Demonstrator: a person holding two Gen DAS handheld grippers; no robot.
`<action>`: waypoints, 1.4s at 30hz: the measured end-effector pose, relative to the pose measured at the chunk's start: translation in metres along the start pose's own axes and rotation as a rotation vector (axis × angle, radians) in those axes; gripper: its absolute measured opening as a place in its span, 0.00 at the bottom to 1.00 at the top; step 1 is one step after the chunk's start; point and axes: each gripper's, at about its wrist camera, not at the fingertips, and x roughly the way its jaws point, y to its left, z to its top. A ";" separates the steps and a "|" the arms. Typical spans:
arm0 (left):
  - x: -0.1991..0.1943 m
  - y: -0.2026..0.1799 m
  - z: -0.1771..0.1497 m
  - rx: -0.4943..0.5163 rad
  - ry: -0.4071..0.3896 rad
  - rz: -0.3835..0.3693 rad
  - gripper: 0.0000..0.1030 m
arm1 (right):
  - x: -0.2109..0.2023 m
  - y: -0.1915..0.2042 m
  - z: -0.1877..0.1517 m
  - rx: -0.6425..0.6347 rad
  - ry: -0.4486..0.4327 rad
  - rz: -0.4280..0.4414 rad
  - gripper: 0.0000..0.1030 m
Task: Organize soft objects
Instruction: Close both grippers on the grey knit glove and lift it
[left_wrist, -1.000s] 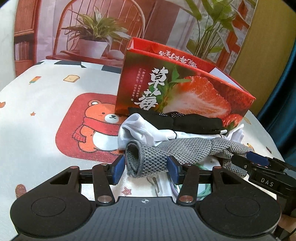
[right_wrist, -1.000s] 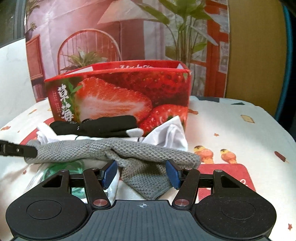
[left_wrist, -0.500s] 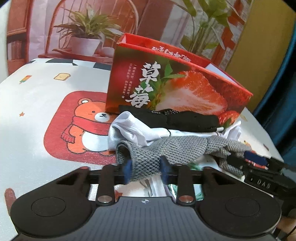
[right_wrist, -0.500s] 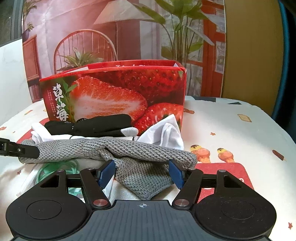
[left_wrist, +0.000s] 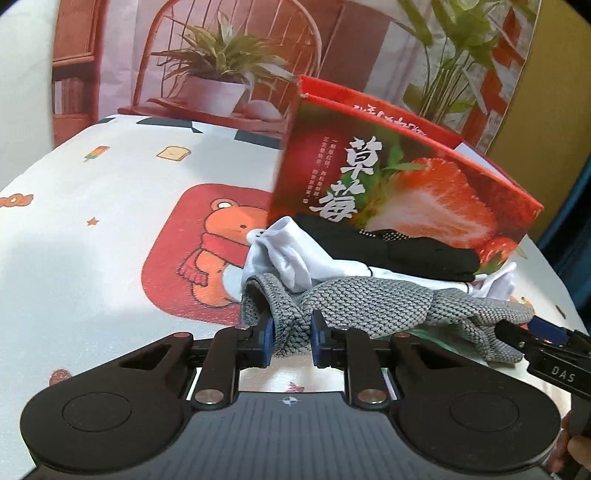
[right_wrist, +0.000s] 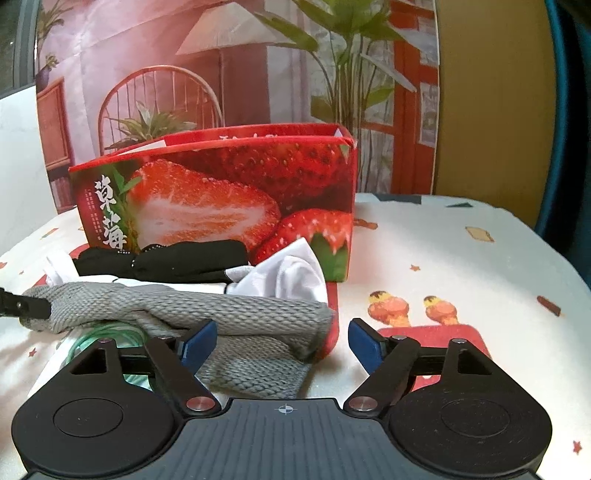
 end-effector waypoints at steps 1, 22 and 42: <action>0.000 0.000 0.000 0.002 0.001 0.002 0.20 | 0.000 0.001 0.000 -0.003 -0.001 0.001 0.73; 0.004 -0.004 -0.006 0.043 -0.001 0.022 0.22 | 0.011 -0.002 0.000 0.000 -0.005 0.047 0.36; -0.056 -0.022 0.024 0.132 -0.186 -0.074 0.18 | -0.040 0.006 0.036 -0.030 -0.162 0.083 0.16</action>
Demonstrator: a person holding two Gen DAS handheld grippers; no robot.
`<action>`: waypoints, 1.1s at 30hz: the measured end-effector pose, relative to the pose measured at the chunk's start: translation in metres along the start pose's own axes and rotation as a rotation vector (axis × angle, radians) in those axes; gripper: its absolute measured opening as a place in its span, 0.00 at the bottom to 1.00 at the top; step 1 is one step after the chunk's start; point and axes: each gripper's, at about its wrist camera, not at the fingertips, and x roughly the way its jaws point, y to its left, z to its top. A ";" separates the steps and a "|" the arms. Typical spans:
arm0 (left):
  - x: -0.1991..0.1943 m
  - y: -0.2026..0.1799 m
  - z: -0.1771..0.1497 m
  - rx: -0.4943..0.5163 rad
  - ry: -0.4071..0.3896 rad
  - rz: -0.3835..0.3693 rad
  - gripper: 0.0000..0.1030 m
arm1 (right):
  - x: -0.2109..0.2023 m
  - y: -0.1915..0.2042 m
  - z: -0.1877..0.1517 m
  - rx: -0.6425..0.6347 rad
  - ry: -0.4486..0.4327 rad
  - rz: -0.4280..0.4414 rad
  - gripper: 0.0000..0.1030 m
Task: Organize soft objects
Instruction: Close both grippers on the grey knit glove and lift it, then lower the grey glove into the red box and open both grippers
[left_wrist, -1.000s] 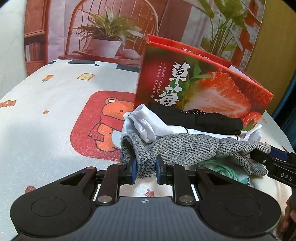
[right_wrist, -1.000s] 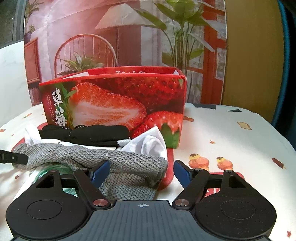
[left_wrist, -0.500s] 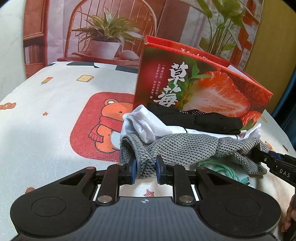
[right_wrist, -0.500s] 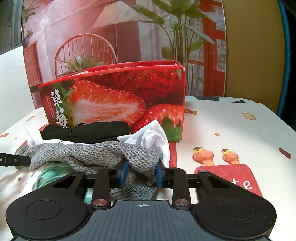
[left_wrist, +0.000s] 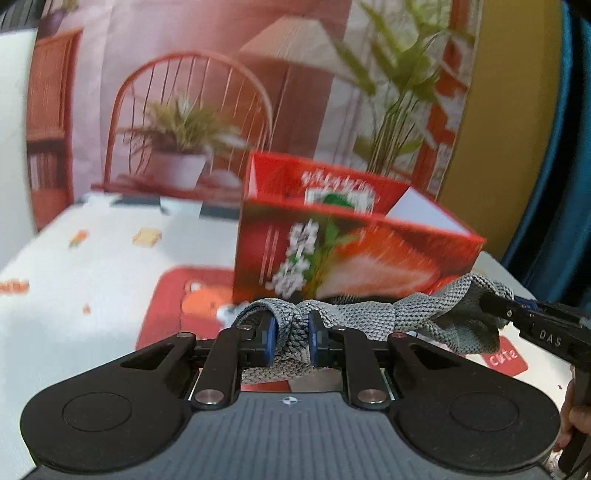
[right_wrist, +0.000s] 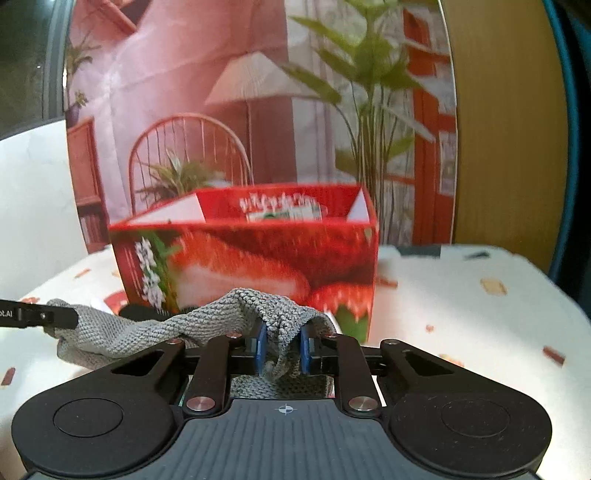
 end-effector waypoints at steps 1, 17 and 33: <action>-0.003 -0.002 0.004 0.007 -0.010 -0.002 0.18 | -0.003 -0.001 0.005 0.002 -0.014 0.003 0.16; -0.008 -0.017 0.077 0.080 -0.108 -0.001 0.18 | 0.004 0.001 0.092 -0.128 -0.097 0.076 0.15; 0.094 -0.026 0.138 0.098 -0.082 0.043 0.18 | 0.099 -0.009 0.136 -0.159 -0.047 0.002 0.15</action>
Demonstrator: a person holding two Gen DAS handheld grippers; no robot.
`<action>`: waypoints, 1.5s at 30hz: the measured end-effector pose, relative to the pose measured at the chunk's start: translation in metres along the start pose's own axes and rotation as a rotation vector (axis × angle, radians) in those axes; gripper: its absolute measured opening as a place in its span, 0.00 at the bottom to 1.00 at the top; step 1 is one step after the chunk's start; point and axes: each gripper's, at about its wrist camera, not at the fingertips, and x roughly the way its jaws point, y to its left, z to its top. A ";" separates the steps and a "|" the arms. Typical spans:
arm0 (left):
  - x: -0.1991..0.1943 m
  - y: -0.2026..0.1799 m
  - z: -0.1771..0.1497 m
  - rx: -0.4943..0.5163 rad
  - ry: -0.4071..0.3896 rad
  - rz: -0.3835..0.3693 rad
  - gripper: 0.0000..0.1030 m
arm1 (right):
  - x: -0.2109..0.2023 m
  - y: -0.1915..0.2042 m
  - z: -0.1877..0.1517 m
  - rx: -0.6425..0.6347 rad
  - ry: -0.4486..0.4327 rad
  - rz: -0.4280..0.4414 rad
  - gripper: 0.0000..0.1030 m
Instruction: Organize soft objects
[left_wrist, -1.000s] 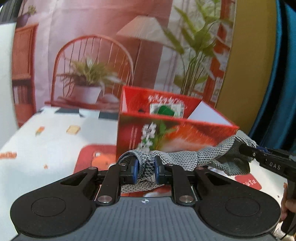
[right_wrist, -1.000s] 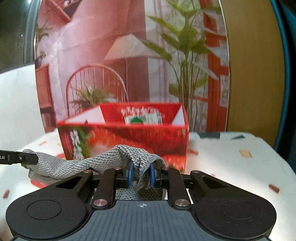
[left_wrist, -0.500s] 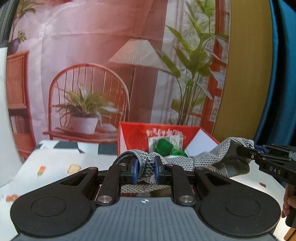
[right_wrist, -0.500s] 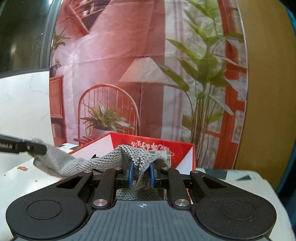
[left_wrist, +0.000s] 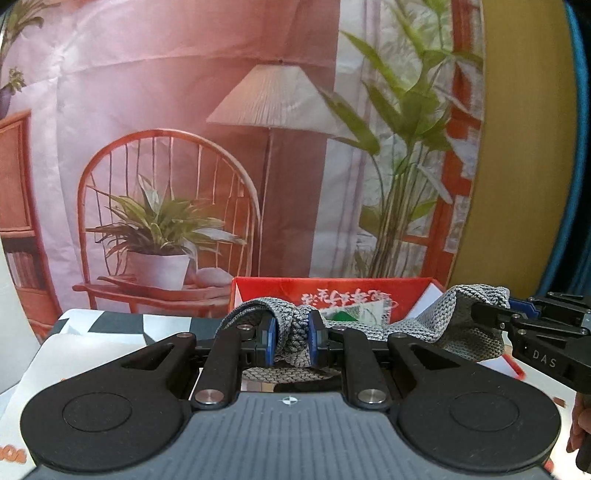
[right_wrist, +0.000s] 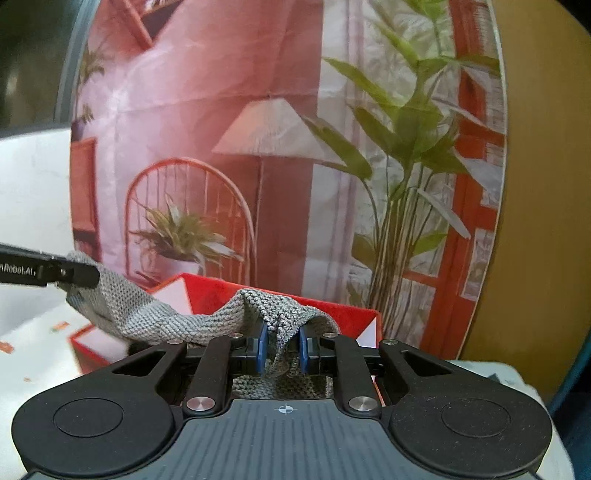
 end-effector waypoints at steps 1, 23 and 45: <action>0.009 0.001 0.002 -0.004 0.008 0.001 0.18 | 0.010 -0.002 0.002 -0.002 0.009 -0.008 0.15; 0.061 0.010 0.006 0.023 0.132 -0.032 0.69 | 0.072 0.009 -0.009 -0.046 0.223 0.017 0.47; -0.062 0.018 -0.075 0.004 0.201 -0.072 1.00 | -0.061 0.032 -0.060 0.016 0.124 0.128 0.98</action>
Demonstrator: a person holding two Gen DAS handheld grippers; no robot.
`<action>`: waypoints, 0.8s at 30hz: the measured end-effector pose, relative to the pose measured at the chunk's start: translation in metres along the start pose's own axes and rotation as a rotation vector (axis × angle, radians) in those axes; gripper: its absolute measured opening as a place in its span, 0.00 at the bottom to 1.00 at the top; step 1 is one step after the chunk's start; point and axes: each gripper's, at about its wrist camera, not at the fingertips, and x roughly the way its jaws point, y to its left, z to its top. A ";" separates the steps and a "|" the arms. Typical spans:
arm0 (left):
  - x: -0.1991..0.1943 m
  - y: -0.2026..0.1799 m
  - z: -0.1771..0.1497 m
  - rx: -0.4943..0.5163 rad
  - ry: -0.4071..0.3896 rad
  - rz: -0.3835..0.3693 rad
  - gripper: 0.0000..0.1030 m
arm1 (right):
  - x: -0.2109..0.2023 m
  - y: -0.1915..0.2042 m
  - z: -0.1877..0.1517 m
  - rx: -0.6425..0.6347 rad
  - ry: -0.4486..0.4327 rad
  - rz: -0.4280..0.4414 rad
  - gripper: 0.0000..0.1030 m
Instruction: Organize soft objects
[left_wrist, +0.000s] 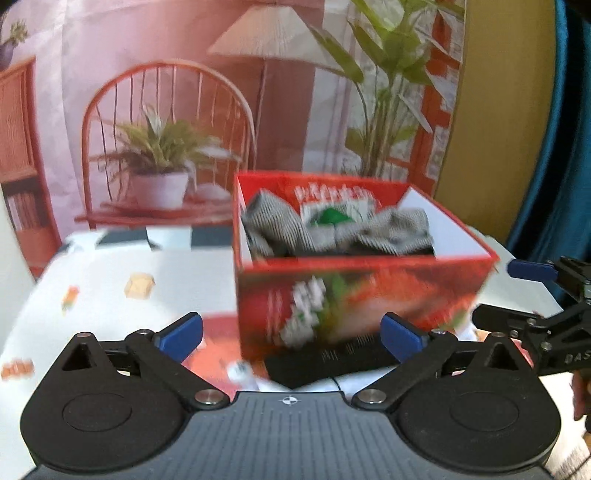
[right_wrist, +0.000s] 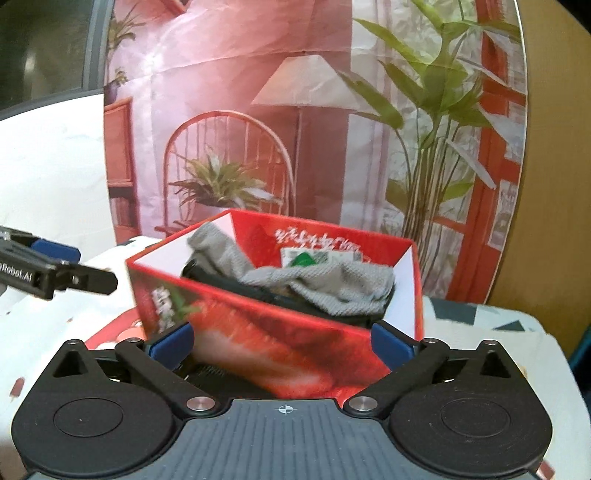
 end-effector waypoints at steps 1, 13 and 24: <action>-0.001 -0.001 -0.006 -0.004 0.012 -0.009 1.00 | -0.001 0.002 -0.004 0.004 0.007 0.007 0.98; 0.010 -0.012 -0.072 -0.052 0.141 -0.089 0.86 | 0.000 0.033 -0.077 0.071 0.177 0.053 0.95; 0.024 -0.008 -0.099 -0.128 0.184 -0.097 0.67 | 0.006 0.035 -0.102 0.127 0.246 0.052 0.79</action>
